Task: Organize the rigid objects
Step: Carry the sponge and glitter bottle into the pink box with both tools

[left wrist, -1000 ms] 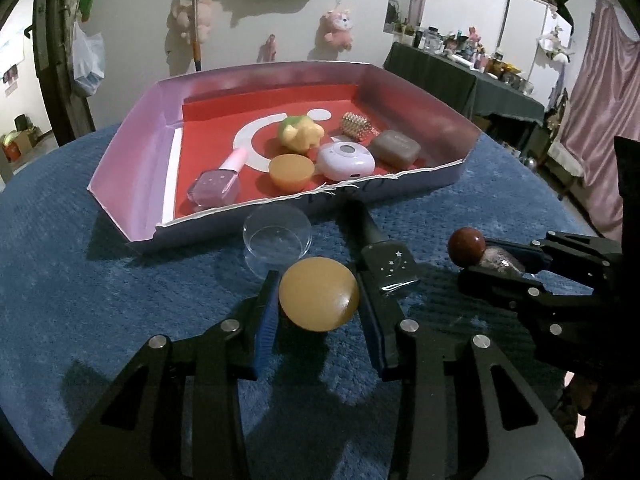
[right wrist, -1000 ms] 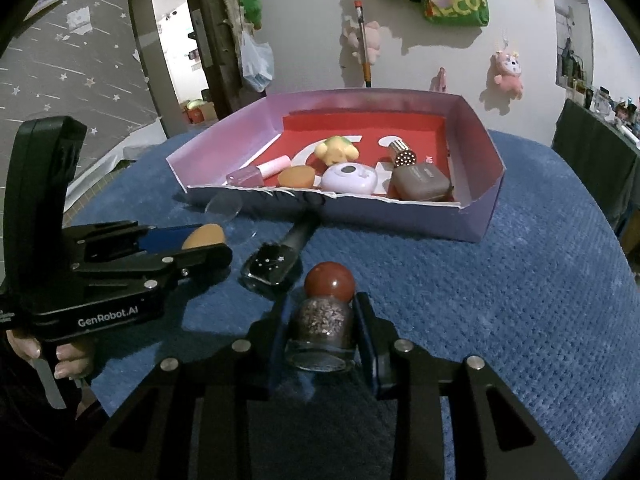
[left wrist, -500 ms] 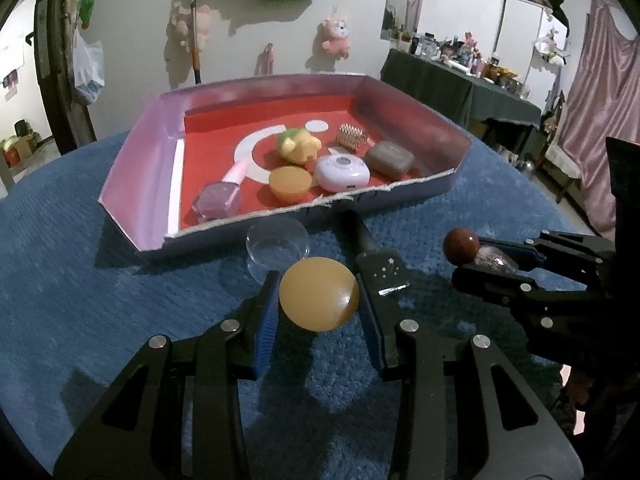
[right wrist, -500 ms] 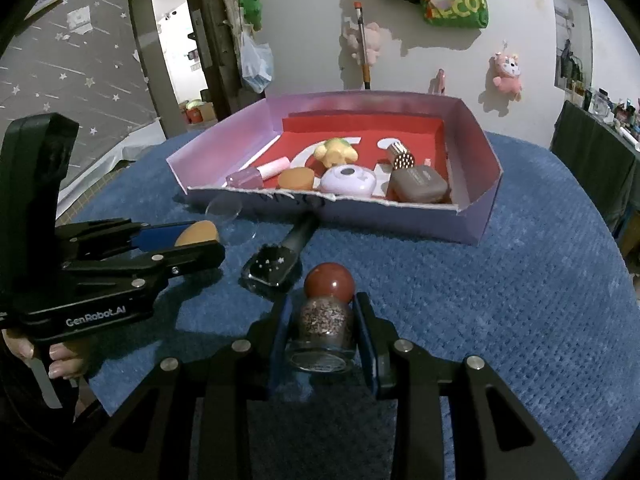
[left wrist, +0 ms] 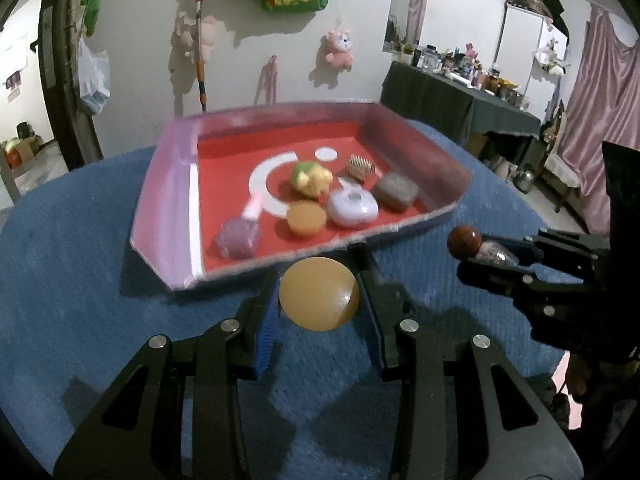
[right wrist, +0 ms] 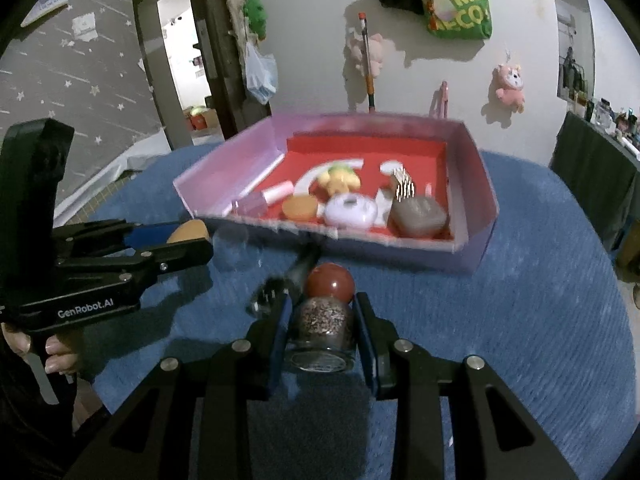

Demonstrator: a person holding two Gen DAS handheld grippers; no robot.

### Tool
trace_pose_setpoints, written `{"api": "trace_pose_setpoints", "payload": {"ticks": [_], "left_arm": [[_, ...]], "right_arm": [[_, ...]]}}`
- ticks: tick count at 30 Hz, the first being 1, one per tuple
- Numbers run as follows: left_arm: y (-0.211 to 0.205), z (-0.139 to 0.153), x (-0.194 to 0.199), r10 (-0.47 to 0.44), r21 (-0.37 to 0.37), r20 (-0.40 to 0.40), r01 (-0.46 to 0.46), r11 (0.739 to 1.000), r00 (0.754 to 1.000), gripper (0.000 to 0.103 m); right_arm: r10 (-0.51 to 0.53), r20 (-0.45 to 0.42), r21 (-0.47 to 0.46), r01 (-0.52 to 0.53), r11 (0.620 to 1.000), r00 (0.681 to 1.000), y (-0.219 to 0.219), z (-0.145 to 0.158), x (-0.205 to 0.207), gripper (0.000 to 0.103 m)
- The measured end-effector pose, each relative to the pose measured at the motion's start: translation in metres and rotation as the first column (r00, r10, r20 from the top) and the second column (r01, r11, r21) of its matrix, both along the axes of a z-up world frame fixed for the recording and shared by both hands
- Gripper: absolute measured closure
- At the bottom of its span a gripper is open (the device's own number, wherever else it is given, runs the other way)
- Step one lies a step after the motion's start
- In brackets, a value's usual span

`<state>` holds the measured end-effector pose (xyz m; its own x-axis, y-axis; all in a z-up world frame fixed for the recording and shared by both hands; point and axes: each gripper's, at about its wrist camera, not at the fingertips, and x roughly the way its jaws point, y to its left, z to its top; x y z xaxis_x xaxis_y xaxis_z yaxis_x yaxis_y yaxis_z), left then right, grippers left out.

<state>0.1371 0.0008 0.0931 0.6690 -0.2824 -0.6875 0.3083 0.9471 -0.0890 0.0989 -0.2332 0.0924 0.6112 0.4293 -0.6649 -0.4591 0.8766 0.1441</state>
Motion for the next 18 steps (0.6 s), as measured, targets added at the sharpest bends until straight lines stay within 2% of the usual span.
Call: {"api": "trace_pose_setpoints", "payload": {"ticks": [3, 9, 12, 18], "left_arm": [[0.006, 0.014, 0.026, -0.014, 0.012, -0.012, 0.014, 1.0, 1.0, 0.068], [0.019, 0.021, 0.099, -0.015, 0.062, -0.087, 0.021, 0.998, 0.996, 0.068], [0.022, 0.014, 0.136, -0.012, 0.097, -0.136, 0.025, 0.995, 0.991, 0.068], [0.019, -0.01, 0.19, -0.003, 0.168, -0.22, 0.041, 0.985, 0.975, 0.068]], "right_arm": [[0.013, 0.021, 0.013, -0.014, 1.0, 1.0, 0.003, 0.02, 0.016, 0.069], [0.049, 0.005, 0.018, -0.049, 0.999, 0.999, 0.016, 0.048, 0.086, 0.069], [0.058, -0.036, 0.002, -0.058, 0.998, 0.998, 0.028, 0.048, 0.13, 0.069], [0.047, -0.167, -0.023, -0.051, 0.998, 0.985, 0.051, 0.022, 0.206, 0.069]]}}
